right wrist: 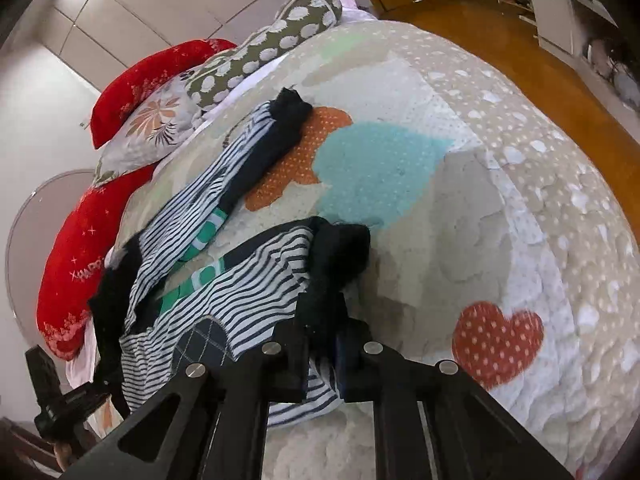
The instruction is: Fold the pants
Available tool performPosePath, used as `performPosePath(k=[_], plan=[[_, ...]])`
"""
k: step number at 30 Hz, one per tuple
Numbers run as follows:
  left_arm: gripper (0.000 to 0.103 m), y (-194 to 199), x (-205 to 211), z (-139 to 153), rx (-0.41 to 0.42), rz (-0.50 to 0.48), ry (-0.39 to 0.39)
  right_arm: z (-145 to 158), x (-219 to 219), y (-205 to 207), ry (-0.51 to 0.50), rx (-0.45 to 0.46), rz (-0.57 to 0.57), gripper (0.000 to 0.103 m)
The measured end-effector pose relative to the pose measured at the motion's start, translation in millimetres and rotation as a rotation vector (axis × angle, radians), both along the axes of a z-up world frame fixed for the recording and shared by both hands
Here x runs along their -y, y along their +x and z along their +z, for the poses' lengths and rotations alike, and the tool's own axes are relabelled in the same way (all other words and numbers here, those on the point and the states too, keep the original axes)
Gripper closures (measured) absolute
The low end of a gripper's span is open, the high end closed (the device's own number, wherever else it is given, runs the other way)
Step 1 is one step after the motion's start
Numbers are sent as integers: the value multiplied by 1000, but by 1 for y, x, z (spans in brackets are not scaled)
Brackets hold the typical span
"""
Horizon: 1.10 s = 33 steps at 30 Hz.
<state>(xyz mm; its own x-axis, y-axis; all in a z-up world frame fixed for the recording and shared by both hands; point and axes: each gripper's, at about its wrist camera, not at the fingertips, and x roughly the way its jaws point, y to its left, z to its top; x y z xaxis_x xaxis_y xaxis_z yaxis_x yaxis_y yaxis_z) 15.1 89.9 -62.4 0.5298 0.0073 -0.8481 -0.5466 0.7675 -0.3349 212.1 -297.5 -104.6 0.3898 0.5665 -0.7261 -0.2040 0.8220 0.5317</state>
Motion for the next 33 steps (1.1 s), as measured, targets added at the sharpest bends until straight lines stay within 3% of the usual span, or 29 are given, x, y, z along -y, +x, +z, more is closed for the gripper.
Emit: performPosePath(k=[10,16,19,21,24,28,30,33], plan=[[92,-94,-25,23,89,79,-129,16,14,-72,68,-21,103,93],[88,-139,-32,0,79,128,-173,17,26,-133,65,0,171,92],[83,-159,-41,-1,121,142,-184,19,32,-140,2,54,164,84],[76,-169,-45,6,151,155,-158,30,40,-137,15,65,148,68],[64,-168,-44,27,180,136,-65,61,40,-119,-25,148,116,54],[40,-120,-34,43,178,22,14,73,5,-62,-37,116,126,50],[34,-87,-28,43,135,-40,74,67,-16,-24,-28,70,115,49],[33,-35,-29,28,37,-105,147,52,-51,31,-16,11,93,49]])
